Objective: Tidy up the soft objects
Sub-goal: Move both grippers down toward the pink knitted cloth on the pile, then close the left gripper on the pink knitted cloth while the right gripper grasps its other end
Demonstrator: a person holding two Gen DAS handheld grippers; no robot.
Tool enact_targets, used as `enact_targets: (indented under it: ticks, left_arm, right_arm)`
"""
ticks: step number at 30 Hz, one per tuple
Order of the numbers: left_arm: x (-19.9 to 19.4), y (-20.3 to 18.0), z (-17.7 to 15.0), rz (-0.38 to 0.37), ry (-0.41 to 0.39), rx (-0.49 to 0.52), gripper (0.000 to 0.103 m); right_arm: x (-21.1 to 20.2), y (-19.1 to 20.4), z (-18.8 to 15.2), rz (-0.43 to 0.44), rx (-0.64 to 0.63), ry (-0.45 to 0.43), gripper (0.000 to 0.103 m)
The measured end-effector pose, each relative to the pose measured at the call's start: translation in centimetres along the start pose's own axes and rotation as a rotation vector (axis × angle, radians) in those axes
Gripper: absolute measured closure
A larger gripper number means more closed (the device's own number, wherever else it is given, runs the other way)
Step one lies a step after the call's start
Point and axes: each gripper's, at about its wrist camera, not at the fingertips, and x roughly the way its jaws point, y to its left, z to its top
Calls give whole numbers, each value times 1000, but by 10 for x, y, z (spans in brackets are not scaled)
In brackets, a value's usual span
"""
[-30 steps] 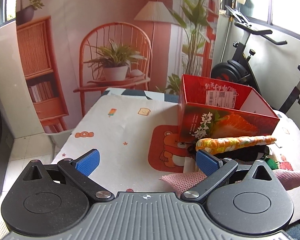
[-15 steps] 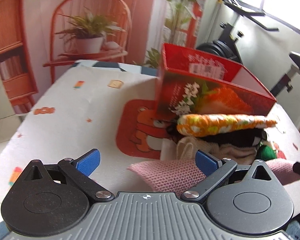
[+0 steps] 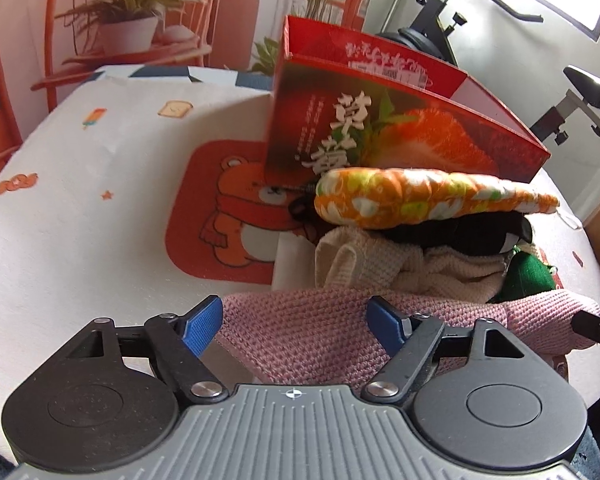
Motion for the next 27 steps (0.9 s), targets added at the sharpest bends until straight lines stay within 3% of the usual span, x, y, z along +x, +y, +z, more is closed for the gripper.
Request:
enact_targets:
  ticks: [5, 11, 14, 16, 24, 27]
  left_arm:
    - [4, -6, 1, -37, 5, 18, 24]
    - [9, -8, 0, -152, 44, -12, 24]
    - [11, -12, -1, -154, 52, 8, 24]
    - [13, -15, -1, -152, 59, 17, 27]
    - [10, -16, -1, -174, 76, 27, 61]
    - [7, -14, -2, -166, 83, 2, 66]
  right_arm:
    - [13, -2, 0, 38, 25, 25, 9]
    - [28, -3, 2, 72, 43, 62, 9]
    - [33, -3, 2, 95, 47, 73, 11]
    - [36, -2, 2, 111, 47, 83, 15]
    - [33, 8, 6, 151, 21, 90, 39]
    - [29, 12, 8, 152, 0, 89, 47]
